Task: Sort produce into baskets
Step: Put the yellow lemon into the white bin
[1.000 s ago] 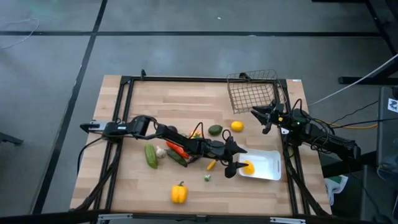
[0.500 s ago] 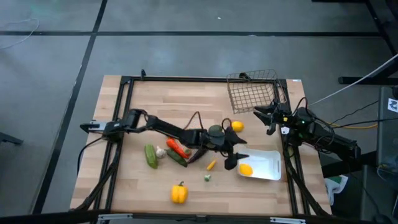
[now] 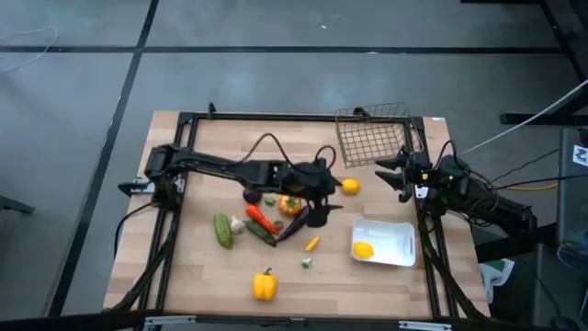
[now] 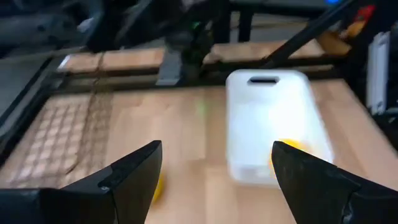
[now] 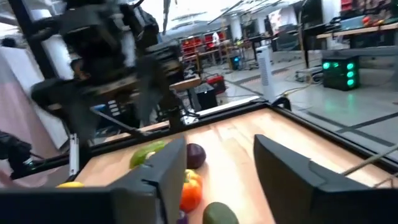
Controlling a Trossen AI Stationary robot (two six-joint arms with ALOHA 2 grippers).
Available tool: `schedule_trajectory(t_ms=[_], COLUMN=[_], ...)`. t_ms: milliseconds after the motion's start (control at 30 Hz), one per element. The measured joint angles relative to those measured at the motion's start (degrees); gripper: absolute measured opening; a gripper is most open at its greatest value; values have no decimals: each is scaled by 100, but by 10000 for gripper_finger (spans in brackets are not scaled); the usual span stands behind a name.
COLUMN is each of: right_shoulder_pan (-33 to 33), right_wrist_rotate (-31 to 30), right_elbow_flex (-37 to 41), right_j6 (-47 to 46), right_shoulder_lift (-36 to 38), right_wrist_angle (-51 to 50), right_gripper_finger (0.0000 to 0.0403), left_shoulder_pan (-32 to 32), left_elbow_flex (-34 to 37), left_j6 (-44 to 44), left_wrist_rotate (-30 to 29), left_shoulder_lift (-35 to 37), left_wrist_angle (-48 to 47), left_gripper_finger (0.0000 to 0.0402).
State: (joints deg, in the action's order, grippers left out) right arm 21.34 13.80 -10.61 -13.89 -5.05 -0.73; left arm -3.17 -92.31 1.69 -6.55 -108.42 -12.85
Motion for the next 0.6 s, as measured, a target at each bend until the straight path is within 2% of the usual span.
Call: schedule_trajectory(t_ms=[167, 267, 400, 600], right_shoulder_pan=[4, 2, 1, 0], right_wrist_rotate=[185, 193, 193, 186], right_elbow_flex=[-329, -603, -1056, -1787], right_j6=[19, 87, 392, 688], right_shoulder_lift=[-453, -774, -1224, -1900], right_wrist_angle=[-4, -305, -1029, -1986], right_gripper_finger=[251, 270, 277, 269], left_shoulder_pan=[242, 343, 459, 723], left_elbow_flex=[0, 2, 181, 1010], left_j6=[-111, -113, -72, -212], left_wrist_rotate=[-18, -15, -15, 2], left_shoulder_lift=[169, 169, 196, 526], left_wrist_angle=[-564, -749, -730, -193], left_gripper_finger=[301, 301, 301, 301])
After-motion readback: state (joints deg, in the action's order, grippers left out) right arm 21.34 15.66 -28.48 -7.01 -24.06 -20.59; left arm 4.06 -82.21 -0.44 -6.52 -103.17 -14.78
